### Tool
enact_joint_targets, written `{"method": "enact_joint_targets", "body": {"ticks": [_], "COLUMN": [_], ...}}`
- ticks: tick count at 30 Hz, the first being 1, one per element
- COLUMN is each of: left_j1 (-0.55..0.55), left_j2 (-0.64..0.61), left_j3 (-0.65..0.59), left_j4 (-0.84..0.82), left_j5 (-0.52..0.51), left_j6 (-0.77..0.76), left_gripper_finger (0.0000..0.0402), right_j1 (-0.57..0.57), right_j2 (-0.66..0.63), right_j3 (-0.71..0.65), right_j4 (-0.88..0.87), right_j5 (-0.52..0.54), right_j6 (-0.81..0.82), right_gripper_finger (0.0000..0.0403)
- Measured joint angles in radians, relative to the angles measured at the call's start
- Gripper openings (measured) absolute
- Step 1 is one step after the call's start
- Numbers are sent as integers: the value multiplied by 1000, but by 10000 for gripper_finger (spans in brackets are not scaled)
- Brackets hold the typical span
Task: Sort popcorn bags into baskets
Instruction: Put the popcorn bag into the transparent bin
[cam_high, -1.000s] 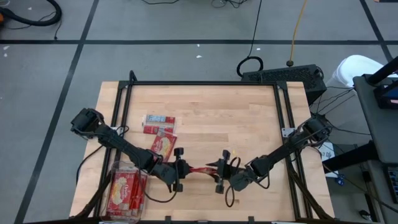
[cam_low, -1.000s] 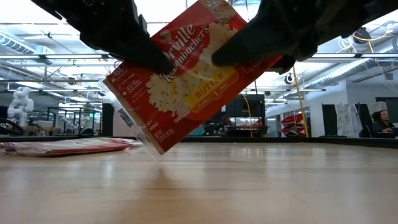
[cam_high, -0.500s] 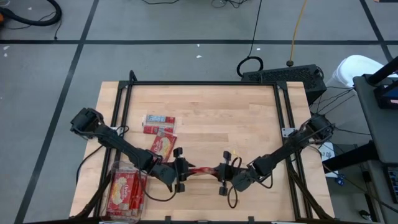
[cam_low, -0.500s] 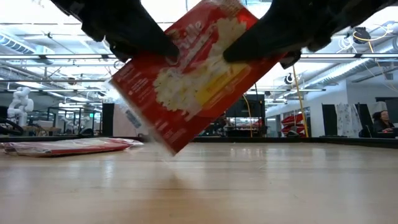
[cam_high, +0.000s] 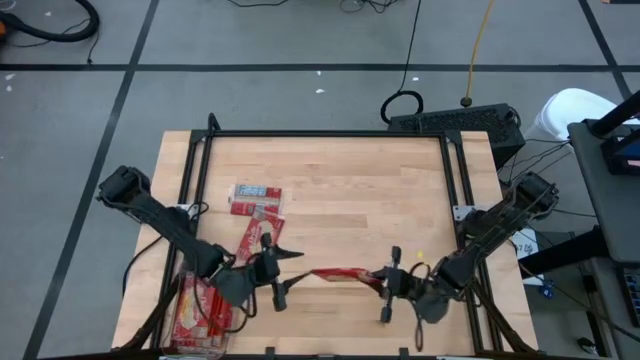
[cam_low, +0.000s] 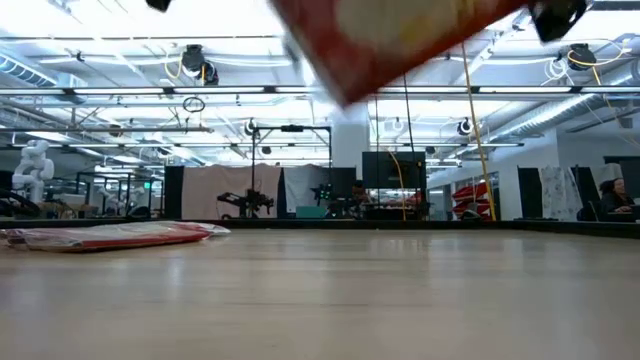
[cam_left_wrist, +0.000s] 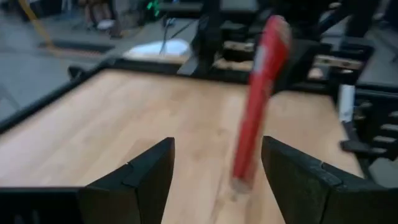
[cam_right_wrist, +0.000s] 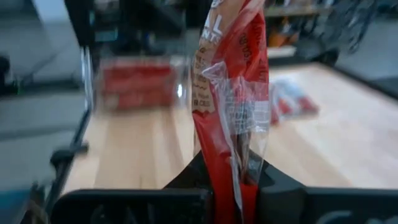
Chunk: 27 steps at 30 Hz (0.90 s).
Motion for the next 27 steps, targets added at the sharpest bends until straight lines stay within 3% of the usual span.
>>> {"method": "enact_joint_targets", "body": {"ticks": [4, 14, 20, 27], "left_j1": [-13, 4, 2, 3], "left_j2": [51, 216, 226, 226], "left_j3": [1, 0, 0, 0], "left_j4": [204, 706, 754, 724], "left_j5": [0, 4, 29, 60], "left_j6": [119, 350, 391, 355], "left_gripper_finger": [246, 246, 246, 246], "right_j1": [29, 29, 29, 28], "right_j2": [0, 0, 0, 0], "right_j3": [-23, -62, -106, -140], "right_j4": [167, 666, 965, 1113], "right_j5": [118, 123, 33, -14], "right_j6": [-127, -549, -743, -807], "right_gripper_finger": [14, 14, 15, 15]}}
